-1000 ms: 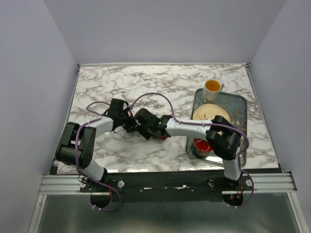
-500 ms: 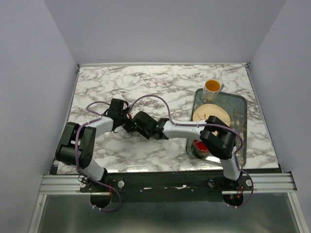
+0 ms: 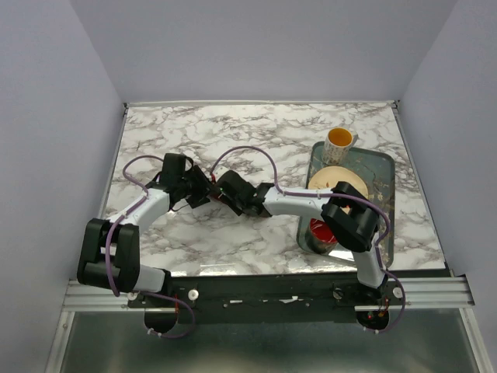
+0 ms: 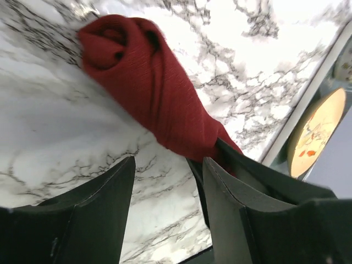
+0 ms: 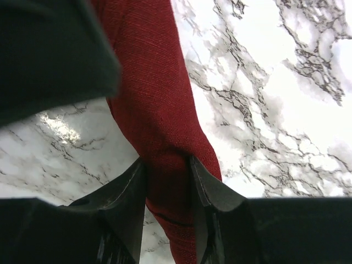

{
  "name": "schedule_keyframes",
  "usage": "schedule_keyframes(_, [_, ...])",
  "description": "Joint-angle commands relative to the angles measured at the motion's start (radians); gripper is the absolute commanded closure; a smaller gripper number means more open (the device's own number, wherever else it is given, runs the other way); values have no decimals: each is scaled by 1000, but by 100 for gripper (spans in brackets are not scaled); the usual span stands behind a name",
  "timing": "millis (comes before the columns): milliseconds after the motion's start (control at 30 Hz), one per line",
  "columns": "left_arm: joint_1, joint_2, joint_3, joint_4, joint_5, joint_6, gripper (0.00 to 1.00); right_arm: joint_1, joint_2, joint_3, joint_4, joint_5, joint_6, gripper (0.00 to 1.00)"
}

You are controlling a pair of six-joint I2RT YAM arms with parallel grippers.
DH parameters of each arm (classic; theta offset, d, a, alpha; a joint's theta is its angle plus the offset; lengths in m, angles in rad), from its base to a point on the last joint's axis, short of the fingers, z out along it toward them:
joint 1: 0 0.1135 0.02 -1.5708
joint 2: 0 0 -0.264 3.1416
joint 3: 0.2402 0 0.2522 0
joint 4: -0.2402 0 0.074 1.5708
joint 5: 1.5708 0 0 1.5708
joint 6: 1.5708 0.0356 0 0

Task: Fold the napkin, place the utensils inside, and roll it up
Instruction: Roll the napkin with the utensil

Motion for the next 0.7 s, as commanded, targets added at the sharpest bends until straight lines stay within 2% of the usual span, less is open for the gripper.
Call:
schedule_keyframes(0, [84, -77, -19, -73, 0, 62, 38, -80, -6, 34, -75, -185, 110, 62])
schedule_keyframes(133, [128, -106, -17, -96, 15, 84, 38, -158, -12, 53, -107, -352, 198, 62])
schedule_keyframes(167, [130, -112, -14, -99, 19, 87, 38, -175, -12, 53, -109, -447, 214, 62])
schedule_keyframes(267, [133, -115, -2, -102, 39, 94, 38, -241, -3, 56, -110, -596, 285, 62])
schedule_keyframes(533, [134, -107, -2, -86, 82, 97, 38, -342, 47, 68, -112, -788, 437, 62])
schedule_keyframes(667, [133, -107, -2, -77, 108, 94, 38, -359, 64, 70, -107, -834, 478, 62])
